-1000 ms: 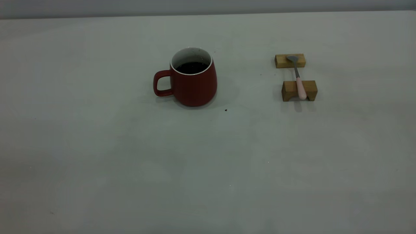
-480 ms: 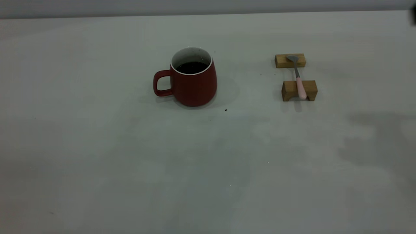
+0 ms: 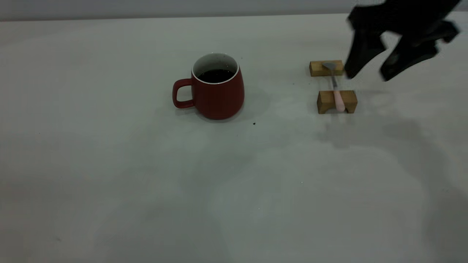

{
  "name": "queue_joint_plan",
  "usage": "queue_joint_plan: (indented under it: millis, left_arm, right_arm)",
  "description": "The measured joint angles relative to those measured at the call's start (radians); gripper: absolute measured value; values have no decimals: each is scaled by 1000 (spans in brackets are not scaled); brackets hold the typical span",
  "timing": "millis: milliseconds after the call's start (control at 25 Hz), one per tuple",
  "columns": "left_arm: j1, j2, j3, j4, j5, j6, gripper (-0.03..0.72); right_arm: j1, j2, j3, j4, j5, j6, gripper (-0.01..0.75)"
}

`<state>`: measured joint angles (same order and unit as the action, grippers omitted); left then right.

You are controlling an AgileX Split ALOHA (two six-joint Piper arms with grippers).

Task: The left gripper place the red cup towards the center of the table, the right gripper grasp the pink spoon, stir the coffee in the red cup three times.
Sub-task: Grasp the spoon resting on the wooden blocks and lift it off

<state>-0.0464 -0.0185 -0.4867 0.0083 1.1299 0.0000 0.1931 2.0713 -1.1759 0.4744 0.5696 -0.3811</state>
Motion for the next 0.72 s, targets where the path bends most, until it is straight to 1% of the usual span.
queue_joint_plan:
  millis: [240,480,720]
  left_arm:
    - [0,0,0,0,0,0,244]
    - [0,0,0,0,0,0,244]
    - [0,0,0,0,0,0,244]
  right_arm:
    - [37,141,-117,-48,23,34,636]
    - [38,233,-209,-98,56,63,632]
    - [38,272,-258,-218,67,154,631]
